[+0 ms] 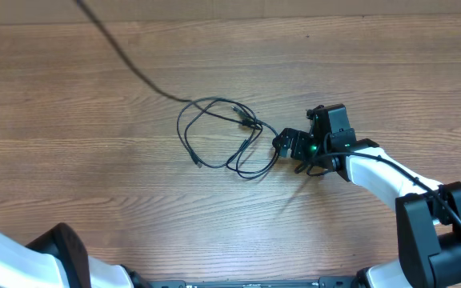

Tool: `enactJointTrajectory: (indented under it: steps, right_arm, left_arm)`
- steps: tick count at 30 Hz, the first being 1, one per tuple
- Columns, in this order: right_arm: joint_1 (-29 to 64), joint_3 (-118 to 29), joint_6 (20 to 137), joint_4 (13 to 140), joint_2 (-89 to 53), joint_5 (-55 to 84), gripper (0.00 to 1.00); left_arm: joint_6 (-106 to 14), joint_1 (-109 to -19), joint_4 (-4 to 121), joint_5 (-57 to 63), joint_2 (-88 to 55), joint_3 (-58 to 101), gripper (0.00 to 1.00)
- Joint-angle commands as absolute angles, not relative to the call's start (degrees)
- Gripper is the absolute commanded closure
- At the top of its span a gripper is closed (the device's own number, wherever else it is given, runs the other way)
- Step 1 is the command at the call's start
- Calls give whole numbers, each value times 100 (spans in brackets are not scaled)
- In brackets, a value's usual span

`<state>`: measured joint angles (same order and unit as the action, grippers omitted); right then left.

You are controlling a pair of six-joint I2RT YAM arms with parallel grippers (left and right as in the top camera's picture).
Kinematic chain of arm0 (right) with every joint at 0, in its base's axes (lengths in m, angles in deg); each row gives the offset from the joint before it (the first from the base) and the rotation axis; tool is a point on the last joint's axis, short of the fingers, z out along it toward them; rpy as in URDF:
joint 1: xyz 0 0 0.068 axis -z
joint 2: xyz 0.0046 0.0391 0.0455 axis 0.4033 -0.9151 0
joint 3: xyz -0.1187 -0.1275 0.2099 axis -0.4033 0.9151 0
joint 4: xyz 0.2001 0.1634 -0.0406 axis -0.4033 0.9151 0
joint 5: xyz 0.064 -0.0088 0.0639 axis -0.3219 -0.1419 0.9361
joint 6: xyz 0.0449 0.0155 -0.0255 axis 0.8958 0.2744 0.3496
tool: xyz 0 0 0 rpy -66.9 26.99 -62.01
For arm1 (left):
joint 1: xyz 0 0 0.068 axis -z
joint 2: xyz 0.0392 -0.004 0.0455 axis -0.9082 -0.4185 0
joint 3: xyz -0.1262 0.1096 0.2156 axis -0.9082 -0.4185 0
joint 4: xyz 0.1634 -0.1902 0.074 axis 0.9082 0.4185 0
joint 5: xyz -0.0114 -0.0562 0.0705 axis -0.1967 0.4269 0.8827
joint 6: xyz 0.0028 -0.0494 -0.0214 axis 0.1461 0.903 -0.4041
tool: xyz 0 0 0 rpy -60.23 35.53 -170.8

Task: Untangle cables
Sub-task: 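Pull the left gripper's cable far left, away from the right gripper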

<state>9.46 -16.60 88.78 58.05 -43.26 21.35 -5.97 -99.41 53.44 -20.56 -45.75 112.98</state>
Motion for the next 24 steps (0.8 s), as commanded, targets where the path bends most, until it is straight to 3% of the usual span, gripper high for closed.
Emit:
enactJointTrajectory:
  steps: [1, 11, 16, 24]
  right_arm:
    - [994, -1606, 8887, 5939, -4390, 1987, 1]
    - [994, -1606, 8887, 5936, -4390, 1987, 0]
    - [994, -1606, 8887, 5958, -4390, 1987, 1]
    - [994, -1606, 8889, 5941, -4390, 1989, 1]
  left_arm:
    - [-138, -10951, 5567, -2168, -4525, 11224, 96]
    - [-107, -13248, 5921, -3143, -4689, 10446, 96]
    - [-772, -13637, 6588, -3031, -4724, 10131, 96]
    - [-3122, -13559, 8973, -1611, -4811, 10077, 96]
